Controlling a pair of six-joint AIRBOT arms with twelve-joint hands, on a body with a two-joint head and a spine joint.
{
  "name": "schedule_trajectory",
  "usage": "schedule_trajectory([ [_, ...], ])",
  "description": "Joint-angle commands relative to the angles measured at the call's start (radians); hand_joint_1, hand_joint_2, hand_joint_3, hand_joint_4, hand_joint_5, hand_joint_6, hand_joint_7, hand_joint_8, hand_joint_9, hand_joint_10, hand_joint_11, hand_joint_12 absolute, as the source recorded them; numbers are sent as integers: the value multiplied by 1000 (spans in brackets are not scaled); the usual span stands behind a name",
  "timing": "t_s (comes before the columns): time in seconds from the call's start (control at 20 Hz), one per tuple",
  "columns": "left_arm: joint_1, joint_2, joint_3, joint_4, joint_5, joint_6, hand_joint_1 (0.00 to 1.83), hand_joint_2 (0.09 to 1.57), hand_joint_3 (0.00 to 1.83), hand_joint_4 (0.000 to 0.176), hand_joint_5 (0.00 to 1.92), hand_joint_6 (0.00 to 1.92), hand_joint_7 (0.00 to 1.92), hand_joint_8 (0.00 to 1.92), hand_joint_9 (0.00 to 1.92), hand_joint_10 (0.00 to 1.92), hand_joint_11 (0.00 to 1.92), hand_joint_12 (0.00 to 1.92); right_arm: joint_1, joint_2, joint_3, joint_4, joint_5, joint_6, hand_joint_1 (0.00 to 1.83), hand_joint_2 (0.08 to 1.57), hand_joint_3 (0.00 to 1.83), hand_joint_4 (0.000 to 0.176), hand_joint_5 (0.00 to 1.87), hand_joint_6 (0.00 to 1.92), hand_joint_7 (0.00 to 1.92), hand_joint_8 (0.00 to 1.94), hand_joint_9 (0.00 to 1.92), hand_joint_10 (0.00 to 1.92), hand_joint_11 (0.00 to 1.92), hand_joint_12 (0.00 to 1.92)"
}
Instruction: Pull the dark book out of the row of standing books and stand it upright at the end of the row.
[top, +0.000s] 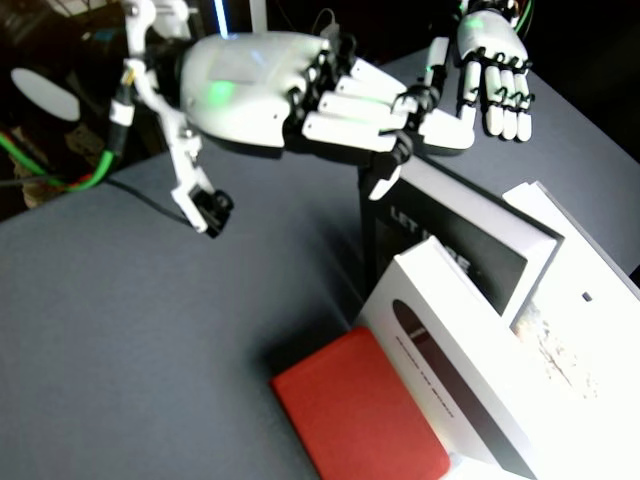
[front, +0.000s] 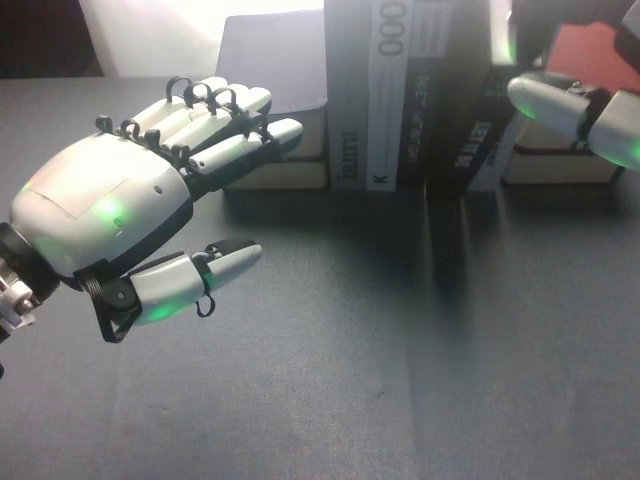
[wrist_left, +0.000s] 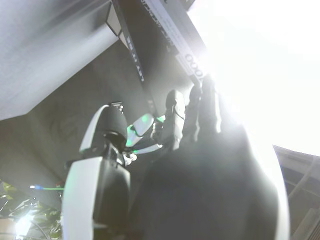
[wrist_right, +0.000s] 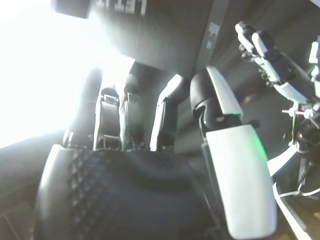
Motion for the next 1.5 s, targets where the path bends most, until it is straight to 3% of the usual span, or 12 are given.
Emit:
schedule_trajectory([
  [0.0,-8,3,-6,3,-130,4,471,1354,0,65,139,0,0,0,0,0,0,0,-6,-1,0,-1,54,-2,314,1345,0,0,695,514,159,4,0,0,0,1921],
  [0.2,-7,5,-6,0,-132,4,471,1352,0,71,140,1,0,0,0,0,0,0,-41,9,-11,-8,58,24,260,1350,0,0,709,411,165,4,0,0,0,1921],
  [0.25,-6,5,-6,-2,-133,4,494,1340,0,55,171,12,3,1,0,0,0,0,-48,10,-12,-8,58,30,112,1343,0,0,698,398,164,3,0,0,0,1921],
  [0.35,-6,5,-6,-3,-134,4,502,1339,0,43,177,14,2,0,0,0,0,0,-52,10,-13,-9,59,34,71,1344,0,0,708,389,172,5,0,0,0,1921],
  [0.65,5,6,-8,-11,-145,4,529,1330,0,44,187,12,10,4,0,0,0,0,-66,20,-25,-34,66,60,111,1348,0,0,758,424,199,9,0,0,0,1921],
  [0.75,11,7,-9,-15,-150,4,502,1337,0,54,178,7,0,0,0,0,0,0,-79,30,-33,-54,68,81,113,1353,0,0,728,557,212,7,0,0,0,1921],
  [0.9,12,7,-9,-18,-152,4,508,1336,0,52,178,6,0,0,0,0,0,0,-94,49,-50,-77,69,92,73,1349,0,0,710,575,222,9,0,0,0,1921],
  [1.0,14,7,-9,-19,-154,4,515,1335,0,42,201,14,13,4,0,0,0,0,-103,58,-52,-115,69,141,3,1349,0,0,689,571,213,5,0,0,0,1921],
  [1.1,14,7,-9,-21,-155,4,495,1338,0,62,180,4,1,0,0,0,0,0,-117,67,-53,-154,68,195,0,1328,0,0,695,577,214,5,0,0,0,1921],
  [1.35,15,7,-9,-24,-155,4,496,1339,1,52,191,7,0,0,0,0,0,0,-171,81,-54,-237,67,316,0,1299,0,0,750,657,290,25,0,0,0,1921],
  [1.4,15,7,-9,-25,-155,4,439,1348,4,63,173,2,0,0,0,0,0,0,-181,83,-54,-252,67,336,0,1282,0,0,778,606,315,26,0,0,0,1921],
  [1.45,15,7,-9,-25,-155,4,439,1348,4,63,173,2,0,0,0,0,0,0,-188,85,-54,-273,67,367,0,1282,0,0,778,606,315,26,0,0,0,1921],
])
